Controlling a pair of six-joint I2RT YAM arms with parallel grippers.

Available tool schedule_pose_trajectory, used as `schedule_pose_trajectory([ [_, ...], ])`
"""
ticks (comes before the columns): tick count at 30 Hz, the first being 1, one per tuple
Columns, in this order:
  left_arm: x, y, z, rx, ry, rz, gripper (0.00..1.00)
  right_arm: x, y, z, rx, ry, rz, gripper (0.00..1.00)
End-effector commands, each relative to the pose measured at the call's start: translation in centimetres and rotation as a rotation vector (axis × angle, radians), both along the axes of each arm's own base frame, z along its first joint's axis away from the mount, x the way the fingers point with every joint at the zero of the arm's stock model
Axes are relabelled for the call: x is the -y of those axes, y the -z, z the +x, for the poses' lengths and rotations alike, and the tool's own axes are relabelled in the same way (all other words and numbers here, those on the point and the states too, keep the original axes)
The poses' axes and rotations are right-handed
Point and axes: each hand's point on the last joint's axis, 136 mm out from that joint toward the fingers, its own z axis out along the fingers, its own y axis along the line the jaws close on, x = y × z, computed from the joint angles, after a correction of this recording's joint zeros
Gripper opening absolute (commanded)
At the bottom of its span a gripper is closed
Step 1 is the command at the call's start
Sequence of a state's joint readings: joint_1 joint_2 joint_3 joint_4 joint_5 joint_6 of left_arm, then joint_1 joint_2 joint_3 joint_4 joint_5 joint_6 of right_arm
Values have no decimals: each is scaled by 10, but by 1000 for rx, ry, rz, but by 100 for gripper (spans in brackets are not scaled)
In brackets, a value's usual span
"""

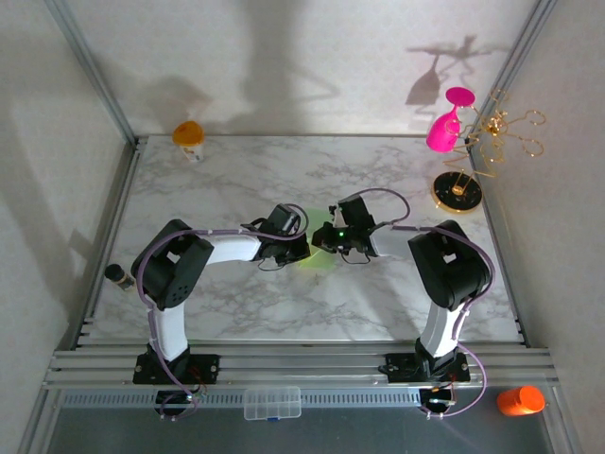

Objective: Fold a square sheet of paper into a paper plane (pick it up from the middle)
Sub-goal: Fold the triangle a second time at the center of the table.

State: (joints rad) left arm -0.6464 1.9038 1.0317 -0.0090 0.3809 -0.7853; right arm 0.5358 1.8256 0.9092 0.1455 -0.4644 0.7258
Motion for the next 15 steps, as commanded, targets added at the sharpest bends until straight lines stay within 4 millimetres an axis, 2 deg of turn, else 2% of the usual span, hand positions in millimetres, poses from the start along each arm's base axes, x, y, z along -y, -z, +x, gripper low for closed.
schedule_pose_trajectory([
  [1,-21,25,-17,-73,-6,119,0,2,20,-7,-60,0,-21,0],
  [5,-14,8,-14,-50,-1,81,0,9,36,-12,-101,20,-66,0],
  [8,-5,-15,-10,-18,9,21,0,13,42,-13,-112,28,-83,0],
  [10,-2,-24,-9,-7,11,-3,2,13,43,-13,-113,29,-88,0],
  [12,0,-24,-12,-13,15,-24,3,13,42,-12,-112,29,-87,0],
  [15,-1,-11,-19,-43,14,-24,3,13,42,-12,-111,30,-87,0],
])
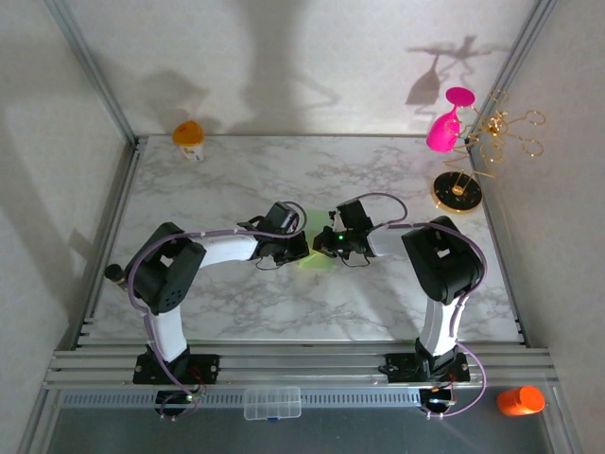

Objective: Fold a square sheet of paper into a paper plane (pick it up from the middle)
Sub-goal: Fold the triangle a second time at the center of the table.

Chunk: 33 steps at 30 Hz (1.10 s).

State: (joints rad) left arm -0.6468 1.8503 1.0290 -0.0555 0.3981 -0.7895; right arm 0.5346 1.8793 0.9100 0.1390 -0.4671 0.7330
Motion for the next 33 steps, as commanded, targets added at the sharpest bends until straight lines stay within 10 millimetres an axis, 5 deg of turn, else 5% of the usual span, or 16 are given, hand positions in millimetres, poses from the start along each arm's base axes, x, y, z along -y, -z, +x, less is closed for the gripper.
schedule_pose_trajectory([
  [1,-1,9,-15,-48,9,-5,2,10,19,-6,-52,25,-59,0],
  [13,-21,41,-30,-101,-1,94,0,-7,-19,1,40,-52,6,0],
  [26,-20,39,-29,-93,1,96,0,-15,-1,-22,-19,-116,-5,0],
  [33,-32,47,-35,-111,-13,147,0,17,17,-3,-22,-36,-101,0],
])
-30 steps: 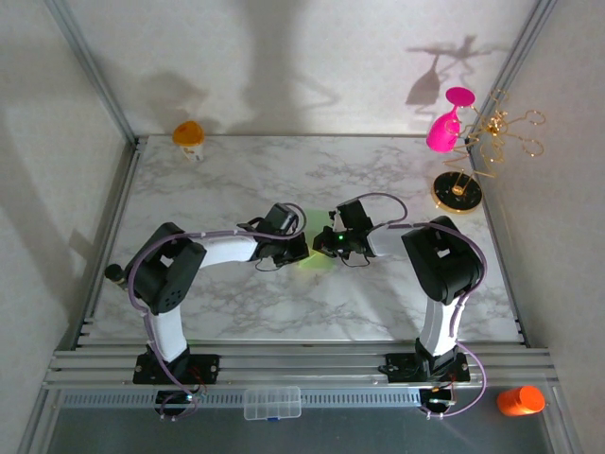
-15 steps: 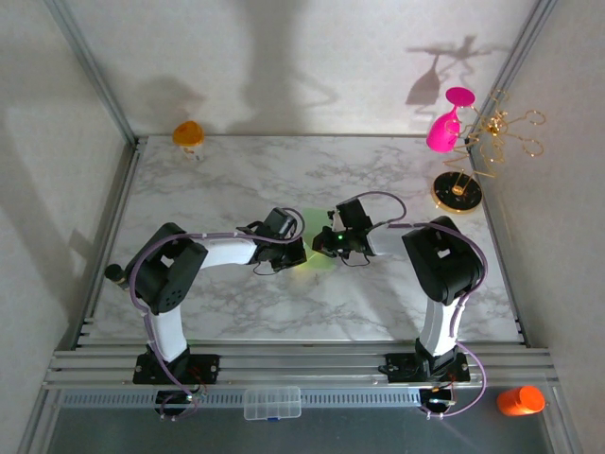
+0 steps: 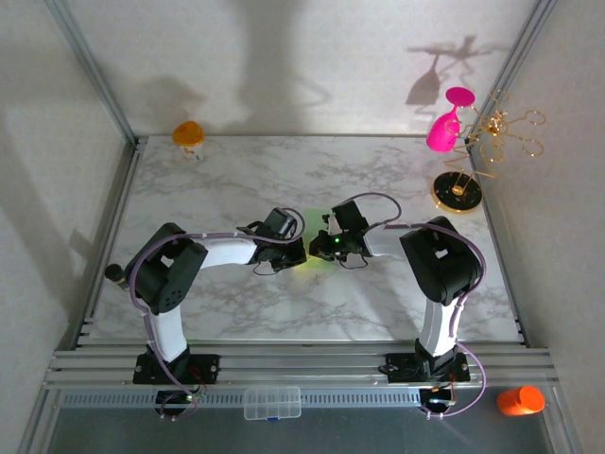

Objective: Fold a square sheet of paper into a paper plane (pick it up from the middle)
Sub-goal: Fold the triangle a second time at the center of the table.

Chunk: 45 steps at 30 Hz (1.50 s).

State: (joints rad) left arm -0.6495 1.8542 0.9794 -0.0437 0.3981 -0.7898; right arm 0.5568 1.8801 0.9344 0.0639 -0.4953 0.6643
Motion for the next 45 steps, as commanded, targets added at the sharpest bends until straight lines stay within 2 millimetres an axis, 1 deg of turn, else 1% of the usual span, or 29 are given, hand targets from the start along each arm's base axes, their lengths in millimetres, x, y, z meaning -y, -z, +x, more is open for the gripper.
schedule_pose_trajectory([
  [1,-25,32,-24,-81,-16,128,0,30,17,16,-4,65,-84,0],
  [5,-33,40,-31,-100,-22,151,0,56,14,42,23,136,-73,0],
  [10,-37,44,-33,-104,-22,163,0,90,17,71,36,223,-87,0],
  [12,-34,41,-31,-96,-19,154,0,100,9,83,63,249,-96,0],
  [15,-26,29,-22,-72,-13,128,0,99,-10,91,110,250,-91,1],
  [18,-8,2,-6,-18,-7,60,0,93,-31,88,131,249,-37,3],
  [20,4,-25,9,39,-13,-1,9,90,-40,80,131,256,-6,8],
  [22,12,-46,23,89,-33,-48,18,89,-43,73,119,273,16,15],
  [23,14,-55,30,113,-46,-61,21,88,-44,68,110,286,28,18],
  [25,14,-63,42,149,-70,-64,23,87,-45,61,93,308,51,26],
  [28,12,-60,55,166,-101,-49,24,85,-48,53,72,343,86,34],
  [32,17,-46,66,153,-109,-40,19,78,-49,45,31,371,123,42],
  [34,16,-39,71,149,-121,-25,16,75,-46,42,2,380,129,43],
  [36,15,-36,77,155,-143,-23,14,71,-45,39,-17,384,136,43],
  [39,14,-30,82,149,-155,-35,11,64,-41,35,-45,387,142,43],
  [43,11,-18,82,127,-177,-25,9,56,-36,30,-75,384,140,43],
  [45,6,-10,80,110,-193,-7,8,54,-33,27,-93,383,133,42],
])
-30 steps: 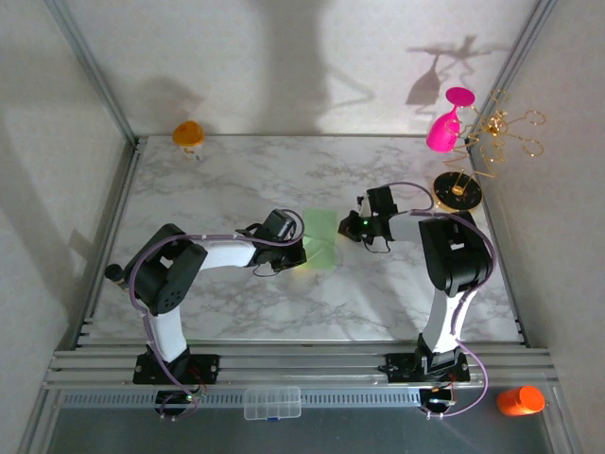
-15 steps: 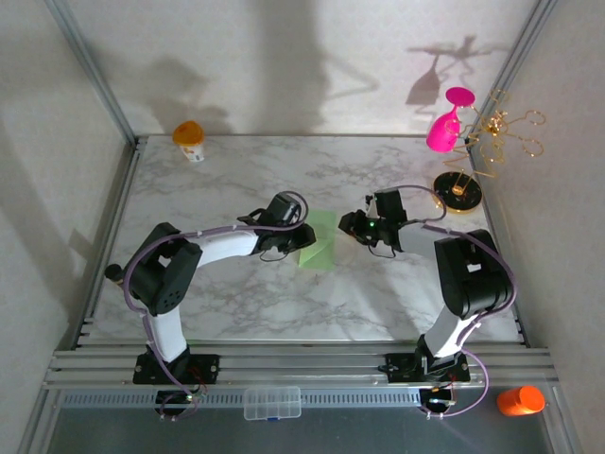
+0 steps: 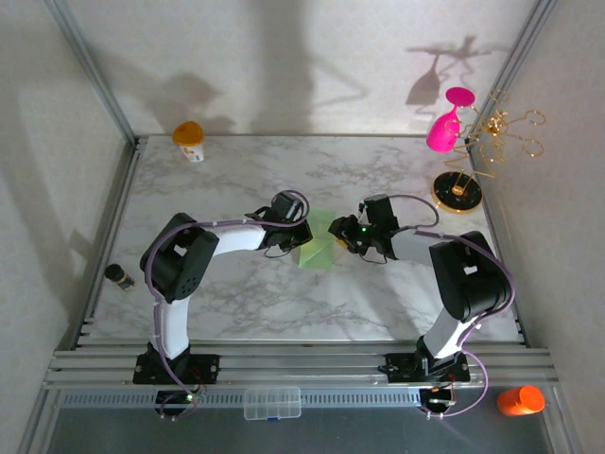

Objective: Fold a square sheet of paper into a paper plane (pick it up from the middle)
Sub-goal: Fold the triangle a second time at the center of the table, then turn over the paper at the center of the table.

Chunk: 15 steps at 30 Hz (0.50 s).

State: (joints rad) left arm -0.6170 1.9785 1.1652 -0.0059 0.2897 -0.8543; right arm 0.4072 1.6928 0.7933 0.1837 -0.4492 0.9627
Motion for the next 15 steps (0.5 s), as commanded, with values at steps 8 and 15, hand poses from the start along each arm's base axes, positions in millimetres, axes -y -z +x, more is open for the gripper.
schedule_pose_trajectory([
  [8,-19,21,-8,-74,-131,-24,8,-8,23,-15,-94,37,-35,40],
  [15,-25,28,-12,-87,-147,2,7,-19,29,-16,-111,12,-40,40],
])
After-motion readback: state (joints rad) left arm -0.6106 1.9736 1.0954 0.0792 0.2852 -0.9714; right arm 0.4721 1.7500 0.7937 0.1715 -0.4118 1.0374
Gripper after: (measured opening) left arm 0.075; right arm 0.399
